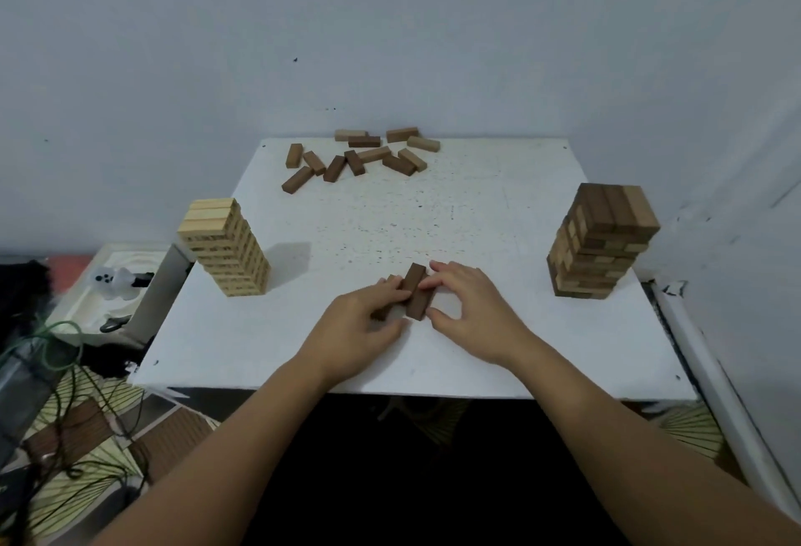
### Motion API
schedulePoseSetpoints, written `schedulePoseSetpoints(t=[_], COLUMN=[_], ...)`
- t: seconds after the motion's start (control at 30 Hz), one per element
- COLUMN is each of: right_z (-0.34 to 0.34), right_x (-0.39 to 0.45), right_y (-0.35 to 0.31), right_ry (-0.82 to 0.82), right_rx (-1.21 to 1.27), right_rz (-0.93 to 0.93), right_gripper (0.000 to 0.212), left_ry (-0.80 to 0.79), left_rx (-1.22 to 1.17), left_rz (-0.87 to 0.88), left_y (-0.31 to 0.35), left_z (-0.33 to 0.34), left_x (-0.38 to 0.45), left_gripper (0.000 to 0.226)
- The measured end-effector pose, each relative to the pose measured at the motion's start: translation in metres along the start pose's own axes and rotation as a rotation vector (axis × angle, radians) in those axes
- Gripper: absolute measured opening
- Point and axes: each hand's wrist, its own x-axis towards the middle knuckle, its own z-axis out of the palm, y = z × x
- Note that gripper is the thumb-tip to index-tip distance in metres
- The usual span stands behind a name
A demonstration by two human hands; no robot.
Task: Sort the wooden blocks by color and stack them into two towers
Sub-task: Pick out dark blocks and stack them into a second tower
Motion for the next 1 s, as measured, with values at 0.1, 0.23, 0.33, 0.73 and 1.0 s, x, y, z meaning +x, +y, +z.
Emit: schedulePoseSetpoints(t=[0.1, 0.23, 0.33, 0.73, 1.0], right_z=[0.003, 0.006, 0.008, 0.008, 0.003], right_x=[-0.005, -0.004, -0.002, 0.003, 0.009], right_y=[0.001, 0.002, 0.004, 0.001, -0.003], right_ry=[0.022, -0.005, -0.033, -0.108, -0.151], right_rx=[-0.019, -0.120, -0.159, -0.190, -0.119], right_rz=[0.039, 0.109, 0.139, 0.212, 0.245], right_gripper=[0.056, 0.070, 0.067, 0.093, 0.064], left_ry=[0.089, 0.228, 0.248, 0.210, 0.211], left_rx=[-0.022, 0.050, 0.098, 0.123, 0.145], left_rz=[0.035, -0.026, -0.036, -0.041, -0.025], left_y=[-0.005, -0.011, -0.011, -0.011, -0.014], left_z=[0.002, 0.010, 0.011, 0.015, 0.019], left_x=[-0.007, -0.007, -0.004, -0.005, -0.003], left_gripper=[0.055, 0.053, 0.044, 0.075, 0.075])
